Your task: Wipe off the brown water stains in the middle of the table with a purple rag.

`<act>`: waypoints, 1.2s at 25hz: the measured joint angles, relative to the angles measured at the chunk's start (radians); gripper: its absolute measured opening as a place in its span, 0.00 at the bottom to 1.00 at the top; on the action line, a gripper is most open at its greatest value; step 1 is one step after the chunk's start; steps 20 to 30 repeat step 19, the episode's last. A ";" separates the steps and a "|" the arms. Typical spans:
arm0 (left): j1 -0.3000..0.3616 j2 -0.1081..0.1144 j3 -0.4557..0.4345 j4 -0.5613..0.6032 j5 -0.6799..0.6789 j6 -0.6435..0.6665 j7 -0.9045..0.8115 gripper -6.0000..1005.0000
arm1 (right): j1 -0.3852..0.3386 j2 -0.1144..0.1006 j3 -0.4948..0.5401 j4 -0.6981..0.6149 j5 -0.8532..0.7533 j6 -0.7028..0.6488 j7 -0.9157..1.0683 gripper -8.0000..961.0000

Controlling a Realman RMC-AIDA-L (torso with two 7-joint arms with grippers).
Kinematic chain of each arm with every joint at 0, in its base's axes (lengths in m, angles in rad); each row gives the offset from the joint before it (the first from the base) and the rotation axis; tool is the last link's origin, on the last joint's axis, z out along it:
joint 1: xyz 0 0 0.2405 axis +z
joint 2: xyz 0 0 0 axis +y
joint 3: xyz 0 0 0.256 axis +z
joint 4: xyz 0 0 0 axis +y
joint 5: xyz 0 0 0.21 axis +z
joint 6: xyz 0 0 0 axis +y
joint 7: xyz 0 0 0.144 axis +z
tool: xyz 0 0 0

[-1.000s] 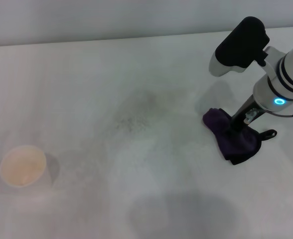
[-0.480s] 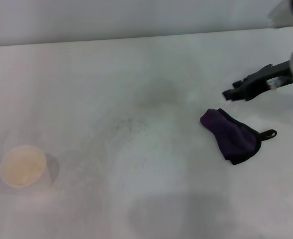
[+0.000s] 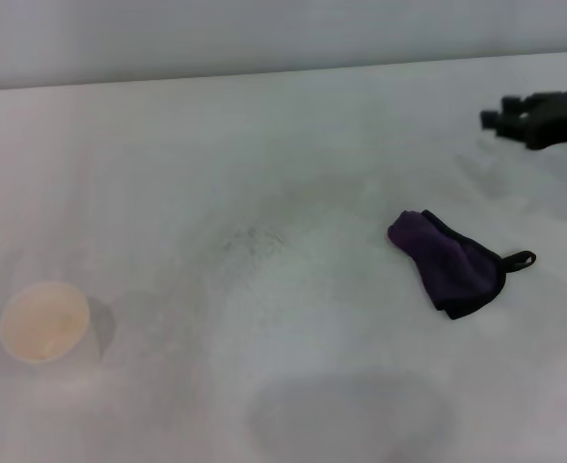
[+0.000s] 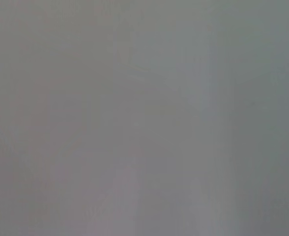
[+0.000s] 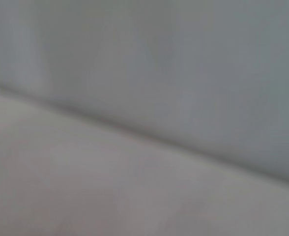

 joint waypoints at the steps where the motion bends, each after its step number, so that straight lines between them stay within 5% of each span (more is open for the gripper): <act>1: 0.001 0.000 0.000 0.003 0.000 0.000 0.000 0.88 | -0.013 -0.001 0.020 0.028 0.067 -0.012 -0.062 0.42; 12: -0.015 0.000 -0.005 0.004 -0.003 -0.006 0.000 0.88 | -0.034 -0.004 0.359 0.497 0.544 0.099 -0.755 0.42; 19: -0.031 -0.001 -0.008 0.019 -0.047 -0.004 -0.003 0.88 | -0.023 -0.002 0.400 0.700 0.774 0.150 -1.128 0.42; 30: -0.031 -0.001 -0.008 0.019 -0.047 -0.004 -0.003 0.88 | -0.023 -0.002 0.400 0.700 0.774 0.150 -1.128 0.42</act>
